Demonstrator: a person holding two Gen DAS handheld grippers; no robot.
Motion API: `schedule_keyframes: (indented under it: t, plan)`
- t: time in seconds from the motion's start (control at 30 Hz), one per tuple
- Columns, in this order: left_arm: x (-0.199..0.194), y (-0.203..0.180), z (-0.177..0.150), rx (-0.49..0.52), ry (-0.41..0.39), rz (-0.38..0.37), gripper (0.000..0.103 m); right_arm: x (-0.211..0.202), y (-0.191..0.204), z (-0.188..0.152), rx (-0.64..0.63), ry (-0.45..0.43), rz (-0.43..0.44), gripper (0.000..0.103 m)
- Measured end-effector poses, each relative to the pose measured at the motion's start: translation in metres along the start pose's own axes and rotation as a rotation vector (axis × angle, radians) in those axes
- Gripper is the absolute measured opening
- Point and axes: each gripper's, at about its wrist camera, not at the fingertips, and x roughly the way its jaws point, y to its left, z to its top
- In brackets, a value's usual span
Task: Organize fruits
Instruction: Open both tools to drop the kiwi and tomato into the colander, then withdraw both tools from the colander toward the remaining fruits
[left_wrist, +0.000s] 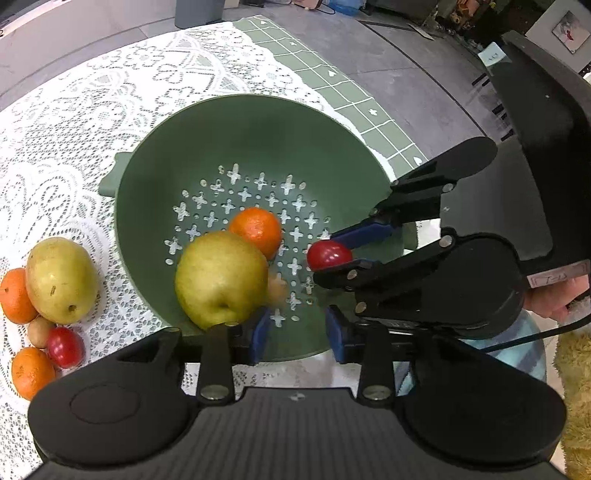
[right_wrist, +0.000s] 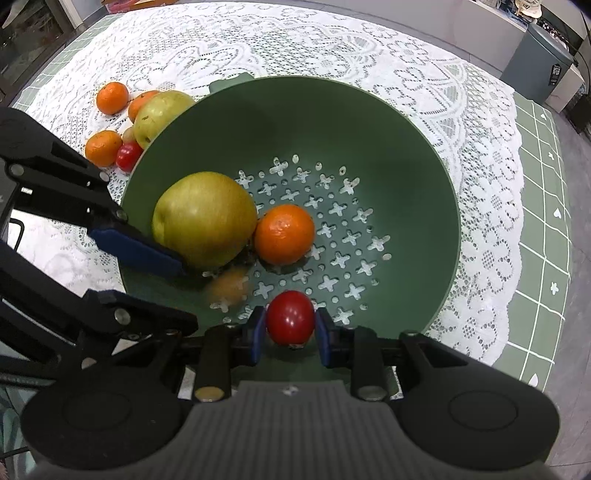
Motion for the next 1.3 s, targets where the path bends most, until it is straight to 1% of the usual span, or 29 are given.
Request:
schedule_keyframes:
  t: [0.07, 0.23, 0.3, 0.6, 0.63, 0.7, 0.73, 0.77, 0.83, 0.9, 0.93, 0.97, 1.23, 1.3]
  plan:
    - [0.0, 0.002, 0.0, -0.003, -0.007, 0.013, 0.054, 0.0, 0.0, 0.0, -0.001, 0.003, -0.001, 0.026]
    - [-0.011, 0.006, -0.002, -0.008, -0.028, -0.008, 0.057, 0.002, 0.002, 0.001, -0.003, 0.006, -0.005, 0.026]
    - [-0.017, 0.006, -0.003, -0.01, -0.038, -0.017, 0.059, 0.002, 0.003, 0.0, -0.005, 0.008, -0.01, 0.026]
    - [-0.04, 0.002, -0.013, -0.007, -0.097, 0.004, 0.059, 0.0, 0.006, -0.001, 0.011, 0.006, -0.014, 0.027]
    - [-0.041, 0.002, -0.014, -0.01, -0.106, 0.006, 0.059, -0.001, 0.006, -0.002, 0.016, 0.003, -0.018, 0.028]
    - [-0.046, 0.004, -0.017, -0.013, -0.125, 0.014, 0.059, -0.005, 0.008, -0.003, 0.025, -0.013, -0.024, 0.036]
    - [-0.049, 0.004, -0.019, -0.013, -0.136, 0.019, 0.059, -0.008, 0.009, -0.004, 0.028, -0.021, -0.03, 0.044]
    - [-0.053, 0.004, -0.021, -0.013, -0.148, 0.021, 0.059, -0.011, 0.012, -0.004, 0.025, -0.031, -0.041, 0.046]
    - [-0.059, 0.006, -0.027, -0.013, -0.169, 0.031, 0.059, -0.019, 0.017, -0.004, 0.015, -0.048, -0.068, 0.046]
    - [-0.066, 0.006, -0.033, -0.003, -0.199, 0.056, 0.059, -0.028, 0.022, -0.005, 0.017, -0.076, -0.104, 0.05]
    - [-0.07, 0.006, -0.037, 0.003, -0.217, 0.073, 0.059, -0.034, 0.025, -0.005, 0.021, -0.097, -0.121, 0.055]
    - [-0.074, 0.007, -0.041, 0.006, -0.236, 0.089, 0.059, -0.039, 0.028, -0.006, 0.026, -0.117, -0.134, 0.057]
    - [-0.101, 0.026, -0.069, -0.041, -0.343, 0.147, 0.059, -0.074, 0.077, -0.013, 0.065, -0.334, -0.169, 0.057]
    - [-0.107, 0.035, -0.077, -0.063, -0.369, 0.161, 0.059, -0.079, 0.09, -0.014, 0.076, -0.393, -0.183, 0.06]
